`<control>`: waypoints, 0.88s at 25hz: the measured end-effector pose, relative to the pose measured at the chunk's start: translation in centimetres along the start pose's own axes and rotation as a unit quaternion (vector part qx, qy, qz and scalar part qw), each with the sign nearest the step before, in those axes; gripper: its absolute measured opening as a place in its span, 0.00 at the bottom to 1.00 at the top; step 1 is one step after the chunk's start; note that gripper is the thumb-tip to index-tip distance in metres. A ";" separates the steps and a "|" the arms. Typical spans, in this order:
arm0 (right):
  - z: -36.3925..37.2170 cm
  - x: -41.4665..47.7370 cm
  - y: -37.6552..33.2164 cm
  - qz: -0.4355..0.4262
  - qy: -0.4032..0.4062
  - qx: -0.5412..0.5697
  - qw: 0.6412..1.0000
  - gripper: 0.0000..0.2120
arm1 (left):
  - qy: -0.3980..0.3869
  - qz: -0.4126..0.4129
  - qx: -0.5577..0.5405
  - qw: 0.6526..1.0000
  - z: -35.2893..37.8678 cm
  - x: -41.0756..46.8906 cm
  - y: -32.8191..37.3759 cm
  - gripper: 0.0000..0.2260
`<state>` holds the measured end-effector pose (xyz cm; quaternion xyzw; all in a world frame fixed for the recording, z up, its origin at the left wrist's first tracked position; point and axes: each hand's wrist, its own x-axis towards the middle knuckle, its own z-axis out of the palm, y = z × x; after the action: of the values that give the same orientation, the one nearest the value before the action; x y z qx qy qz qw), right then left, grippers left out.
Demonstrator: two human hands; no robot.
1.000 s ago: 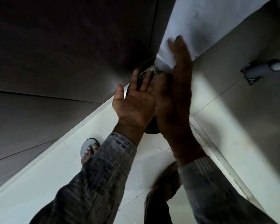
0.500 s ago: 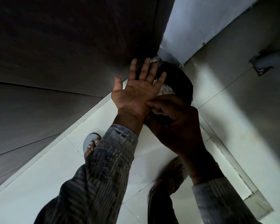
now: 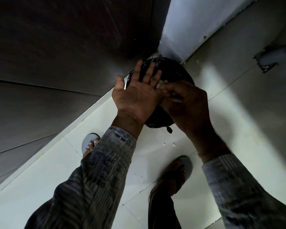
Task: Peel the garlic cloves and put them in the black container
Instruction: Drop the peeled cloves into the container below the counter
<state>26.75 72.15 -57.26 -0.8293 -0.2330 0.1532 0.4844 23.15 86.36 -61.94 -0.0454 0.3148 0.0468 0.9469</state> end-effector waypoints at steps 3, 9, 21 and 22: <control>0.5 0.6 0.4 -0.067 -0.066 -0.069 0.993 0.01 | -0.020 -0.016 0.033 0.999 -0.4 -0.3 0.2 0.34; 0.6 0.3 0.5 -0.008 -0.048 -0.030 0.998 0.02 | -0.061 -0.036 0.112 0.991 -0.1 -0.4 1.0 0.36; 2.4 0.5 1.3 -0.001 -0.005 -0.037 0.999 0.03 | -0.024 -0.065 0.237 0.969 0.5 -0.6 0.2 0.39; 2.2 0.5 1.1 0.002 -0.023 -0.007 1.000 0.01 | -0.020 -0.061 0.226 0.972 0.3 -0.7 0.5 0.39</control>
<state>26.37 73.59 -59.28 -0.8292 -0.2433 0.1716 0.4731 22.73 86.85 -61.31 0.1516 0.2951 -0.0827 0.9397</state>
